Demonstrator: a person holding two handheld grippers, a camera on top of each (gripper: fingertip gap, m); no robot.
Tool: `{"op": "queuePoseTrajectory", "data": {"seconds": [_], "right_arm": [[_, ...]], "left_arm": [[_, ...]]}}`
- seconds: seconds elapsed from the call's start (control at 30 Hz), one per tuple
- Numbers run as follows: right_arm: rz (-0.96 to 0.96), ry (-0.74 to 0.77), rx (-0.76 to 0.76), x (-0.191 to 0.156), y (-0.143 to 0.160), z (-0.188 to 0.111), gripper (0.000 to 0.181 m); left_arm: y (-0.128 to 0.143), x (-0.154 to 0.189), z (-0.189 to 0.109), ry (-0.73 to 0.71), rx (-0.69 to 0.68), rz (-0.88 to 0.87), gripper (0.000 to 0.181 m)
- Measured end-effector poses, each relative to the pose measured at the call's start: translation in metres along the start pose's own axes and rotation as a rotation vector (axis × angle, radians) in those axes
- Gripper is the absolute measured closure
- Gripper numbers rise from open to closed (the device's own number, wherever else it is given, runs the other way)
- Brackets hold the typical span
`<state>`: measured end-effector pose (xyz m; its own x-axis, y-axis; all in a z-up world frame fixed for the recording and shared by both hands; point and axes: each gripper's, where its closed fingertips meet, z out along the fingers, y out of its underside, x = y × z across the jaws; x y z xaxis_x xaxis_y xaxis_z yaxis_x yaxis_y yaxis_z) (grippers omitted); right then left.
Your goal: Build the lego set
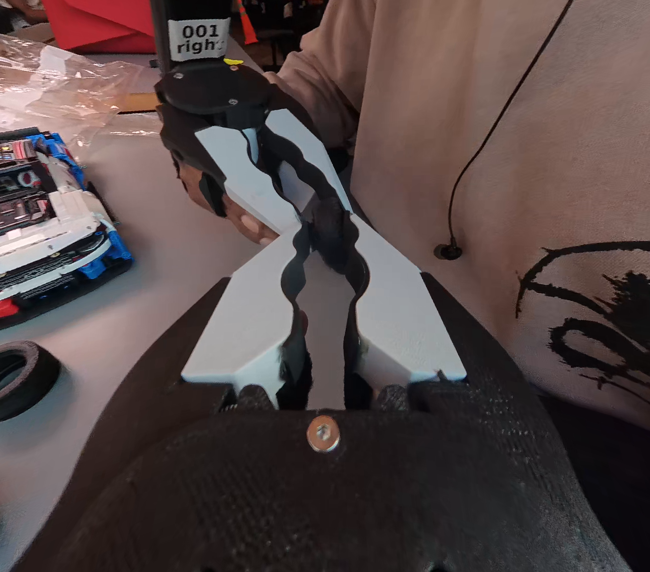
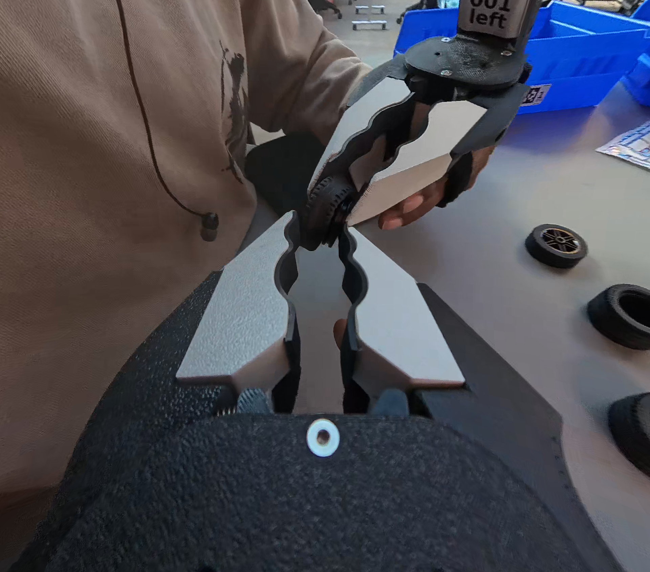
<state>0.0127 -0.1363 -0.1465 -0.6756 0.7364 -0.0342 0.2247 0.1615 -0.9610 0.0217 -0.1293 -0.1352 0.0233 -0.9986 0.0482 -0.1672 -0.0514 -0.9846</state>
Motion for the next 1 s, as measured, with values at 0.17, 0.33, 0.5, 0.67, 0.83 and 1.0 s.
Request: {"op": "queuePoseTrajectory", "data": {"seconds": [0.17,0.33,0.5,0.67,0.83,1.0], "right_arm": [[0.184,-0.133,0.172,-0.005,-0.006,0.0,0.163],[0.278,0.124,0.221,0.044,0.0,-0.02,0.162],[0.197,0.345,0.254,0.067,-0.011,-0.039,0.161],[0.016,0.415,0.216,0.059,-0.026,-0.032,0.16],[-0.103,0.414,0.15,0.044,-0.034,-0.026,0.159],[0.003,0.232,0.192,0.026,-0.04,-0.021,0.16]], "left_arm": [[-0.004,0.003,-0.002,0.151,0.156,-0.179,0.164],[-0.005,-0.041,-0.018,-0.033,0.3,-0.39,0.159],[-0.004,-0.067,-0.033,-0.33,0.215,-0.312,0.156],[-0.022,-0.057,-0.026,-0.386,0.185,-0.112,0.163],[-0.022,-0.042,-0.023,-0.401,0.062,0.103,0.164],[-0.023,-0.023,-0.019,-0.334,-0.003,0.239,0.165]]}}
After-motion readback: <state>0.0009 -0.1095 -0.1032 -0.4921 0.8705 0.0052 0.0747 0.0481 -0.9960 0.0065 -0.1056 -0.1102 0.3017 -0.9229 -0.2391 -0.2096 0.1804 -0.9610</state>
